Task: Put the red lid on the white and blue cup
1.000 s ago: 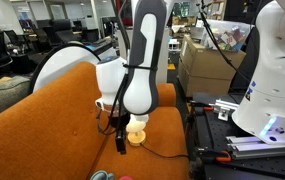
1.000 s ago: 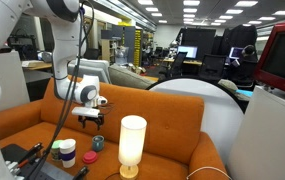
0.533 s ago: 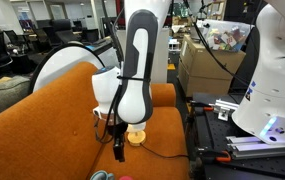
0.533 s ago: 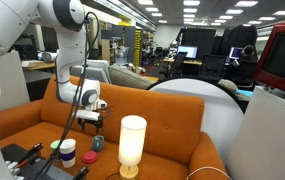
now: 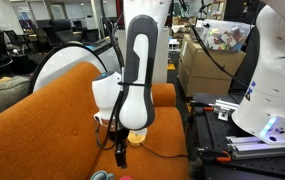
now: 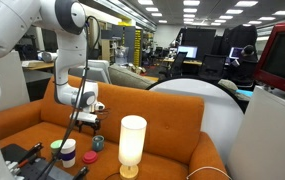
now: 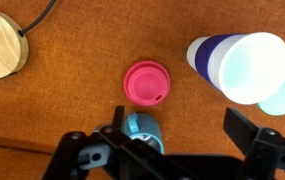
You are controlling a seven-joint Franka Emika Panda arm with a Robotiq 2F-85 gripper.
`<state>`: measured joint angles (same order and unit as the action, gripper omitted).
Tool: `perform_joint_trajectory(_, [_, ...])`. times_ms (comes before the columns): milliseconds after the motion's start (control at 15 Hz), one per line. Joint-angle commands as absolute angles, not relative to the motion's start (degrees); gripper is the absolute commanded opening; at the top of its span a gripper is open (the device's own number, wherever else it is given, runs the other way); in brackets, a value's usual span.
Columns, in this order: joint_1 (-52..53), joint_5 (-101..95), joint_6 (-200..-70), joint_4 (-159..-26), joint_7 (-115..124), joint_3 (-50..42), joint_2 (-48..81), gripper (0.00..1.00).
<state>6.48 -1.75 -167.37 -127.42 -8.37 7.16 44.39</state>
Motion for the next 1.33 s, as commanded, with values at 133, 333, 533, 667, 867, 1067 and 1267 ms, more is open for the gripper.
perform_joint_trajectory(133, [6.7, -2.9, -166.3, -122.0, -7.9, 7.7, 51.3, 1.00])
perform_joint_trajectory(333, [6.1, -3.9, -165.4, -118.2, -9.7, 8.8, 56.0, 1.00])
perform_joint_trajectory(533, [6.1, -4.3, -164.5, -113.9, -10.1, 9.2, 60.0, 1.00])
perform_joint_trajectory(667, [6.9, -3.8, -166.1, -115.1, -8.8, 8.7, 59.3, 1.00])
perform_joint_trajectory(867, [6.8, -3.8, -165.4, -114.3, -9.0, 8.7, 59.5, 1.00])
perform_joint_trajectory(1067, [6.8, -3.8, -165.4, -114.3, -9.0, 8.7, 59.5, 1.00])
perform_joint_trajectory(1267, [6.9, -3.9, -165.8, -115.0, -9.0, 8.9, 58.7, 1.00])
